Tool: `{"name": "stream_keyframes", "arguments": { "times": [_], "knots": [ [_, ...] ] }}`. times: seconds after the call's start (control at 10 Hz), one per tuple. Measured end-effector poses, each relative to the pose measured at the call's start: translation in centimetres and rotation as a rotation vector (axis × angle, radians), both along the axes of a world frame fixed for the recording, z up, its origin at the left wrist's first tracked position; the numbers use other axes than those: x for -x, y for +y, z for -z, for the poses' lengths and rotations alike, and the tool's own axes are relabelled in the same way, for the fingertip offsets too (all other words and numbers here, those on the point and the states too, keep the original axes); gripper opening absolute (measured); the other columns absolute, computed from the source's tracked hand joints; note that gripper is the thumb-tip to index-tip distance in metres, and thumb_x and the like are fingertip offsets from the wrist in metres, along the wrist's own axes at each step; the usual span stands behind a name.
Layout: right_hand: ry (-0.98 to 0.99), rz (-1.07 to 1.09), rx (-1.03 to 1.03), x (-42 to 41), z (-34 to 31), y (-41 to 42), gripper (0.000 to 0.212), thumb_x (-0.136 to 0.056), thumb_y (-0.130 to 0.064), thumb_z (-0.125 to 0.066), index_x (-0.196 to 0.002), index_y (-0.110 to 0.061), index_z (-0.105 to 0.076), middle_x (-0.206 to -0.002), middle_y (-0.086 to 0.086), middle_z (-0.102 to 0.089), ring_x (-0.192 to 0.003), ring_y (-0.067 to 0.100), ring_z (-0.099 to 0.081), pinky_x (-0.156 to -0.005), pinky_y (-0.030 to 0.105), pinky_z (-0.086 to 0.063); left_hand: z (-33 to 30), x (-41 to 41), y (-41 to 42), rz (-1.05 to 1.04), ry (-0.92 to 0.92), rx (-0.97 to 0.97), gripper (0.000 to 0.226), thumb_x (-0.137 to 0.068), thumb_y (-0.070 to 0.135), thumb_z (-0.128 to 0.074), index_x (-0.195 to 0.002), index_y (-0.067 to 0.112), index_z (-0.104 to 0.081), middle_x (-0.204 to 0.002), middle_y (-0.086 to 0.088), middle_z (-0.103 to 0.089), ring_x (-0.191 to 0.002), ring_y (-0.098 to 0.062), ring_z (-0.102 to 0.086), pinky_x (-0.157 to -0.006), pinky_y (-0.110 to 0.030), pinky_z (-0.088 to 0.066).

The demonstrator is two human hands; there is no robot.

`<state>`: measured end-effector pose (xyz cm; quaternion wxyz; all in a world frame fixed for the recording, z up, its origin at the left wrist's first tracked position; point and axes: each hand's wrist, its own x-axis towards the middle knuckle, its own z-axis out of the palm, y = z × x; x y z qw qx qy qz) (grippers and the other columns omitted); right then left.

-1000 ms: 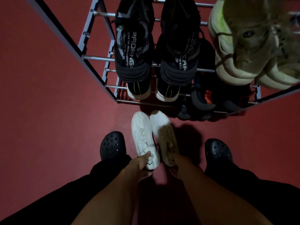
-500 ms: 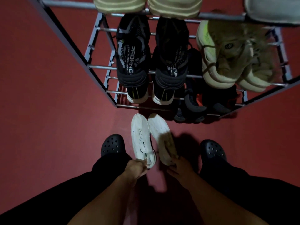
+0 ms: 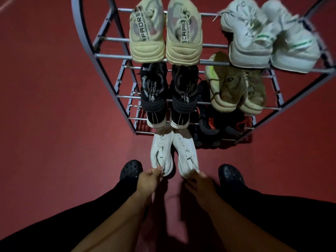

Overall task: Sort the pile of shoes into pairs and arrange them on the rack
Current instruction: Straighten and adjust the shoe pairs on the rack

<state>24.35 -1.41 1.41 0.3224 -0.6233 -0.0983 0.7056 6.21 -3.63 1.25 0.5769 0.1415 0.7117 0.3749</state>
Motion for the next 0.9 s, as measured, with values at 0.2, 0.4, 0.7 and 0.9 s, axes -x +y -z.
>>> {"name": "stream_keyframes", "arguments": {
  "times": [0.2, 0.4, 0.7, 0.9],
  "knots": [
    [-0.023, 0.018, -0.061, 1.4, 1.8, 3.9, 0.028, -0.099, -0.020, -0.055, -0.118, 0.001, -0.055, -0.099, 0.013, -0.056, -0.092, 0.025, -0.057, -0.081, 0.034, -0.050, 1.0, 0.2, 4.0, -0.038, 0.019, -0.013, 0.035, -0.096, 0.029, -0.068, -0.096, -0.006, -0.074, -0.100, -0.024, -0.076, -0.084, -0.023, -0.062, -0.084, -0.035, -0.050],
    [-0.083, 0.009, -0.115, 4.0, 4.9, 9.8, 0.011, -0.099, -0.018, -0.055, -0.095, -0.008, -0.053, -0.074, 0.006, -0.047, -0.062, 0.012, -0.047, -0.061, 0.025, -0.043, 4.5, 1.4, 10.0, -0.012, 0.054, -0.037, 0.035, -0.095, 0.032, -0.069, -0.094, -0.002, -0.076, -0.098, -0.019, -0.077, -0.089, -0.024, -0.068, -0.091, -0.038, -0.055],
    [-0.449, -0.289, -0.240, 6.7, 9.7, 16.1, 0.042, -0.100, -0.020, -0.052, -0.139, -0.006, -0.051, -0.121, 0.020, -0.065, -0.115, 0.029, -0.061, -0.094, 0.027, -0.041, 7.8, 3.0, 17.4, 0.109, 0.274, 0.055, 0.027, -0.098, 0.009, -0.055, -0.072, 0.011, -0.062, -0.053, 0.008, -0.061, -0.040, -0.002, -0.046, -0.036, -0.015, -0.034],
    [-0.368, -0.286, -0.110, 7.1, 10.0, 16.3, 0.036, -0.096, -0.027, -0.059, -0.120, -0.001, -0.064, -0.122, 0.021, -0.066, -0.103, 0.030, -0.068, -0.065, 0.022, -0.048, 7.7, 3.7, 18.0, 0.437, 0.422, 0.061, 0.026, -0.099, 0.012, -0.053, -0.100, -0.007, -0.070, -0.097, -0.021, -0.071, -0.088, -0.036, -0.065, -0.076, -0.041, -0.048]
  ]
}}
